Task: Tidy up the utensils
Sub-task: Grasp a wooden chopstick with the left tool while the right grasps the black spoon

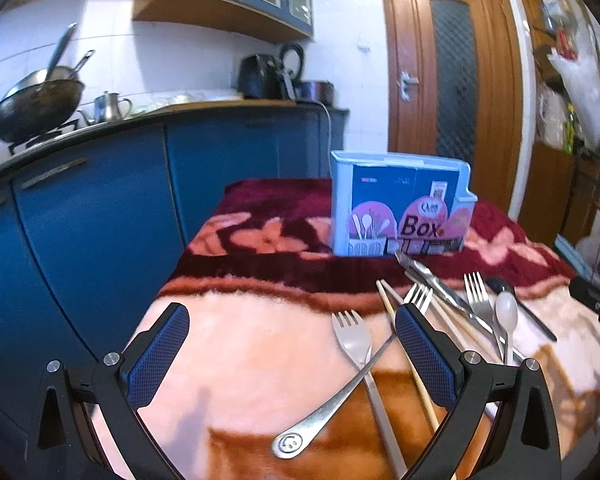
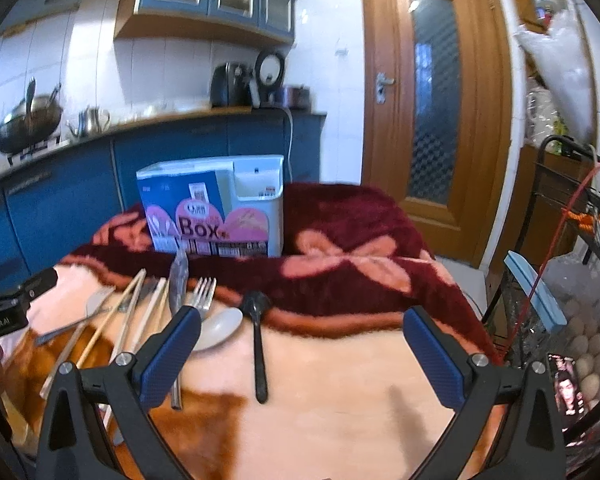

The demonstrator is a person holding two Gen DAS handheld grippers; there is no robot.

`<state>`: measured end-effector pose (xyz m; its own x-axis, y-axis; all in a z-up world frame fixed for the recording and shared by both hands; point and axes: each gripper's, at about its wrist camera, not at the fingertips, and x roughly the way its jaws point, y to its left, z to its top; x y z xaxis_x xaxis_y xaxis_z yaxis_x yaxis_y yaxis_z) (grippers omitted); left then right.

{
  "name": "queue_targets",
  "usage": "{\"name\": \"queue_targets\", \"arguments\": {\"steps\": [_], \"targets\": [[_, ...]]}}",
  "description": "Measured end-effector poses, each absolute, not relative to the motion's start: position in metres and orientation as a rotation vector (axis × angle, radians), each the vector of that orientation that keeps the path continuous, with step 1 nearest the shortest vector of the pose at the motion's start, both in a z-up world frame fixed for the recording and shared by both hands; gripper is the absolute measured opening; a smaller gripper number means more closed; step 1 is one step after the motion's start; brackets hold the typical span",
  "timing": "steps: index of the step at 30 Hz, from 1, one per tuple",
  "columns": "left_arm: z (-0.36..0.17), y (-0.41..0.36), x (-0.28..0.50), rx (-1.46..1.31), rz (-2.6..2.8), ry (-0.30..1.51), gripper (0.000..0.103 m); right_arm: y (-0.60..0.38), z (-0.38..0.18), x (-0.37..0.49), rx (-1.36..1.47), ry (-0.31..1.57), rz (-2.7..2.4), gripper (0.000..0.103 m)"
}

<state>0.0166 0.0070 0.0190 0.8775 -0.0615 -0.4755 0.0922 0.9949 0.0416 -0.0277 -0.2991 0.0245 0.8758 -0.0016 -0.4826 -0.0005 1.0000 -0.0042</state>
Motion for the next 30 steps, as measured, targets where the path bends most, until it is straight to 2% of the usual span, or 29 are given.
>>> {"name": "queue_targets", "arguments": {"steps": [8,13,20,25,27,30], "targets": [[0.036,0.005,0.028,0.189,-0.086,0.610,0.102,-0.301,0.030,-0.004,-0.034,0.710,0.071,0.103],[0.035,0.013,0.041,0.163,-0.123,0.730,0.102,-0.291,0.032,0.005,-0.119,0.822,0.097,0.094],[0.022,0.005,0.052,0.134,-0.193,0.869,0.081,-0.282,0.023,0.021,-0.172,0.961,0.132,0.077],[0.019,-0.014,0.058,0.173,-0.227,0.897,0.075,-0.281,0.016,0.031,-0.187,1.031,0.139,0.068],[0.018,-0.020,0.061,0.169,-0.250,0.913,0.067,-0.282,0.014,0.034,-0.188,1.051,0.141,0.061],[0.018,-0.029,0.062,0.158,-0.303,0.937,0.060,-0.282,0.011,0.039,-0.189,1.082,0.151,0.056]]}}
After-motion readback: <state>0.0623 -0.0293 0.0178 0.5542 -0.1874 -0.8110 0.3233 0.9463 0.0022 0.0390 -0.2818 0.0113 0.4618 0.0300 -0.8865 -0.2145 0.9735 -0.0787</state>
